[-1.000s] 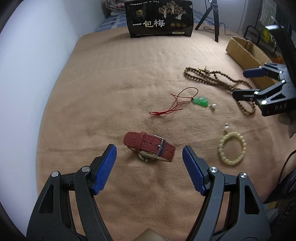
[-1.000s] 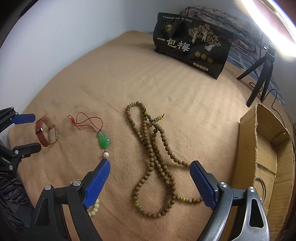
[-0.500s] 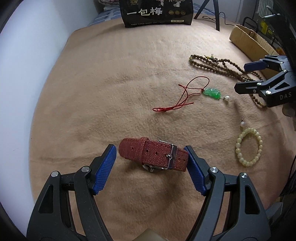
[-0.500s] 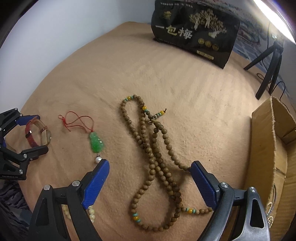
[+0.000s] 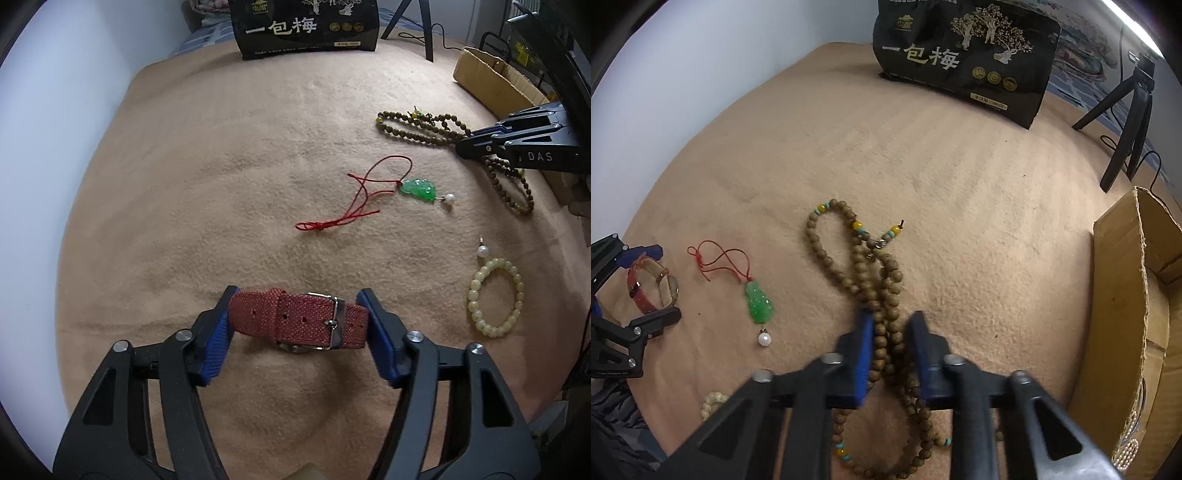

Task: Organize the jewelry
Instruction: 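Grasp the red-strap watch with the left tool while the right tool grasps the wooden beads, then carry the watch and wooden bead necklace over the box and release both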

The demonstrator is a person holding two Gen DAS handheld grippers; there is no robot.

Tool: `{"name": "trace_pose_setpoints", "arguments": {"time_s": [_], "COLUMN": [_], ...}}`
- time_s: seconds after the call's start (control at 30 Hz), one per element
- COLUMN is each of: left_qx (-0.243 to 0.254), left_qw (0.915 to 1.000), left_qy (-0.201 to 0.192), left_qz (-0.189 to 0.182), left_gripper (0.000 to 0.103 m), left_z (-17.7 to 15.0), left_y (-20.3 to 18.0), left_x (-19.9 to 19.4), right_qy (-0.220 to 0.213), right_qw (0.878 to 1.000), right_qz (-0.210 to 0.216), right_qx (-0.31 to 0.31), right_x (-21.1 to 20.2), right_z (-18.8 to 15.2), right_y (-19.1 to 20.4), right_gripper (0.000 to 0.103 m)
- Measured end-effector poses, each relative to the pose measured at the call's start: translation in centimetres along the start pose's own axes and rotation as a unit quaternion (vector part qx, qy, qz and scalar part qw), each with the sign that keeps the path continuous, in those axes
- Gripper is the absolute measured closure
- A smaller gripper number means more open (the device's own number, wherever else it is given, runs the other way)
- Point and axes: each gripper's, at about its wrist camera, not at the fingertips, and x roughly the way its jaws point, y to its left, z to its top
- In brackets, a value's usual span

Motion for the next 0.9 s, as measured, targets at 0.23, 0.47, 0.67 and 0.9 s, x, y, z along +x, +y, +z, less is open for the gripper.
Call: {"name": "trace_pose_setpoints", "arguments": {"time_s": [0.23, 0.47, 0.67, 0.9], "left_qx": [-0.01, -0.055, -0.057, -0.054], "left_qw": [0.9998, 0.9968, 0.993, 0.9872], "left_qy": [-0.014, -0.058, -0.102, -0.143], "left_qz": [0.01, -0.001, -0.018, -0.046], "left_gripper": [0.04, 0.041, 0.041, 0.041], "left_z": [0.3, 1.8, 3.5, 5.7], "left_y": [0.1, 1.3, 0.2, -2.0], "left_x": [-0.8, -3.8, -6.6, -9.4], "right_qy": [-0.014, -0.058, -0.088, -0.124], "right_qw": [1.0, 0.998, 0.996, 0.991], "right_qz": [0.01, 0.02, 0.022, 0.027], "right_qx": [0.005, 0.015, 0.024, 0.035], "right_x": [-1.3, -4.3, -6.7, -10.1], "right_z": [0.0, 0.3, 0.6, 0.5], "right_y": [0.3, 0.2, -0.2, -0.9], "right_gripper": [0.093, 0.093, 0.093, 0.093]}}
